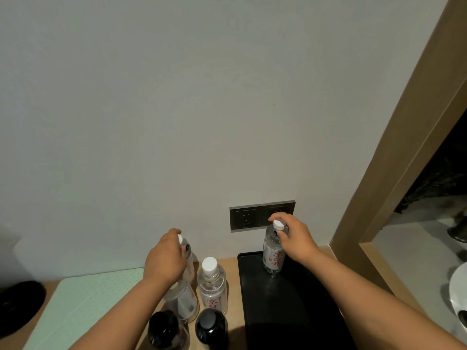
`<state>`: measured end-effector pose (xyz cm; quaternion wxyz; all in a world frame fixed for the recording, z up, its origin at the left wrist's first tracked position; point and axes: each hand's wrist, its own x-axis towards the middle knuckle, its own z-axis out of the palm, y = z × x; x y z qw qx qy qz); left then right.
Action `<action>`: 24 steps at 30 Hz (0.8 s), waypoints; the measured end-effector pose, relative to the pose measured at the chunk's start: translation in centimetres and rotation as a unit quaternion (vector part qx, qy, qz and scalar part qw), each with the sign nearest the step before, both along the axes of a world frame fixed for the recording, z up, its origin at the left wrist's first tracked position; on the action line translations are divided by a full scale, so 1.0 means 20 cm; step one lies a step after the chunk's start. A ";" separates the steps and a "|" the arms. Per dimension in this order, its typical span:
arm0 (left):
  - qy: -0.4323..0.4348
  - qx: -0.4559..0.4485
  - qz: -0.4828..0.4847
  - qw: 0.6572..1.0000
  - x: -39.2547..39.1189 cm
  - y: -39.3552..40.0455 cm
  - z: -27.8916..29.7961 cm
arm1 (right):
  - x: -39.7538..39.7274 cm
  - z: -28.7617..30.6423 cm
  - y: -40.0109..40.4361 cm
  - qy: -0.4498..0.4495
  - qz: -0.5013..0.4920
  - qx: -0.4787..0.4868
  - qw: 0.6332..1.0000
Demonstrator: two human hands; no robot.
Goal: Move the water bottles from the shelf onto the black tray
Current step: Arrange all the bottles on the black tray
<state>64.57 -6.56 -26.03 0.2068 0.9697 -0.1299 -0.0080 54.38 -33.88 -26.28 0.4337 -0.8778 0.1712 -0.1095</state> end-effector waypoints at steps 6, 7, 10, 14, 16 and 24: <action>-0.026 -0.010 0.001 1.000 -0.03 0.02 -0.02 | -0.04 -0.01 0.02 -0.015 -0.003 0.009 1.000; -0.029 -0.011 0.000 1.000 -0.04 0.02 -0.03 | -0.04 -0.01 0.02 -0.019 -0.004 0.014 1.000; -0.032 -0.024 -0.007 0.999 -0.05 0.03 -0.03 | -0.04 0.00 0.03 -0.023 -0.003 0.032 0.999; -0.034 -0.030 -0.023 0.999 -0.06 0.00 -0.04 | -0.01 -0.01 0.08 -0.008 0.033 -0.006 0.999; -0.037 -0.027 -0.030 0.998 -0.06 -0.01 -0.03 | 0.01 0.00 0.10 0.001 0.040 -0.018 0.999; -0.004 -0.024 -0.058 0.998 -0.05 0.04 0.01 | 0.01 -0.01 0.07 -0.017 0.020 -0.078 0.997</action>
